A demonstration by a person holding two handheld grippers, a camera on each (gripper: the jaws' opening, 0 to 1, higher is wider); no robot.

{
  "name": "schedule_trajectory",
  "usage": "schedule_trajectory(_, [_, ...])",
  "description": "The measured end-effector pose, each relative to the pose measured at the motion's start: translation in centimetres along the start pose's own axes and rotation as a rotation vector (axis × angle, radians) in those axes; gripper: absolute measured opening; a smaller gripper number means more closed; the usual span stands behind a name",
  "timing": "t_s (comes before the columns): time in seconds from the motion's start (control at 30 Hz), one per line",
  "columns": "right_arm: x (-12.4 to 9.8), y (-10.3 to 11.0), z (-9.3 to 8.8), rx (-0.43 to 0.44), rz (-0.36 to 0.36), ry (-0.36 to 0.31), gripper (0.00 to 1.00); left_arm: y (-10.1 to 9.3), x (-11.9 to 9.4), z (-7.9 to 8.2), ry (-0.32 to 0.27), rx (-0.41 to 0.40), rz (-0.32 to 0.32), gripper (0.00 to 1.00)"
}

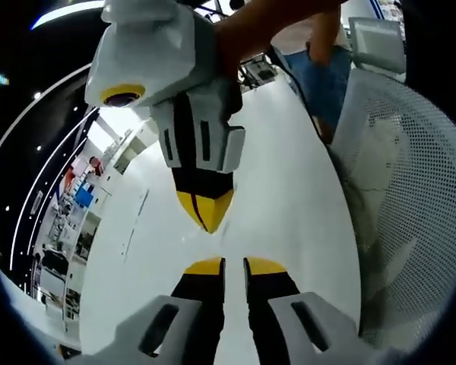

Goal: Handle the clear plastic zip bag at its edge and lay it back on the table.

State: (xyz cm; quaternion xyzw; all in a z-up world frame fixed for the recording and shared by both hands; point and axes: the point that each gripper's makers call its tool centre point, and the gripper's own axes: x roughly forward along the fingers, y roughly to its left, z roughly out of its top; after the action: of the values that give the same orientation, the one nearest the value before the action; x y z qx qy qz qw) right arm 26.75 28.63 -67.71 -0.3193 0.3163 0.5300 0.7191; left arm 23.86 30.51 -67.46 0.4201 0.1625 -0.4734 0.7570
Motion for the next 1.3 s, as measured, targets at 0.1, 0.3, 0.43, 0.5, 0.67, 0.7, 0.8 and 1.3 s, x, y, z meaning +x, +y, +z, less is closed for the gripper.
schedule_trajectory(0.1, [0.0, -0.3, -0.1, -0.009, -0.004, 0.006, 0.00, 0.2, -0.5, 1.1, -0.036, 0.003, 0.021, 0.06])
schedule_trajectory(0.3, [0.7, 0.2, -1.3, -0.035, 0.005, 0.043, 0.00, 0.6, -0.5, 1.9, -0.062, 0.016, 0.045, 0.05])
schedule_trajectory(0.43, [0.8, 0.4, -1.1, -0.045, 0.018, 0.033, 0.00, 0.1, 0.0, 0.9, -0.022, 0.005, 0.021, 0.08])
schedule_trajectory(0.5, [0.5, 0.6, -0.5, -0.034, 0.016, 0.009, 0.00, -0.3, 0.4, 0.1, 0.005, 0.005, 0.006, 0.11])
schedule_trajectory(0.67, [-0.5, -0.5, 1.1, -0.022, -0.031, -0.063, 0.00, -0.4, 0.4, -0.2, 0.014, -0.032, 0.009, 0.04])
schedule_trajectory(0.7, [-1.1, -1.1, 2.0, -0.042, -0.062, -0.094, 0.00, -0.4, 0.3, -0.2, 0.015, -0.027, 0.010, 0.01])
schedule_trajectory(0.8, [-2.0, -1.6, 3.2, -0.065, -0.099, -0.129, 0.00, -0.1, 0.3, 0.0, 0.003, -0.037, 0.012, 0.00])
schedule_trajectory(1.3, [-3.5, -3.4, 4.1, -0.071, -0.196, -0.171, 0.00, 0.7, -0.1, 0.7, -0.035, -0.074, 0.002, 0.00])
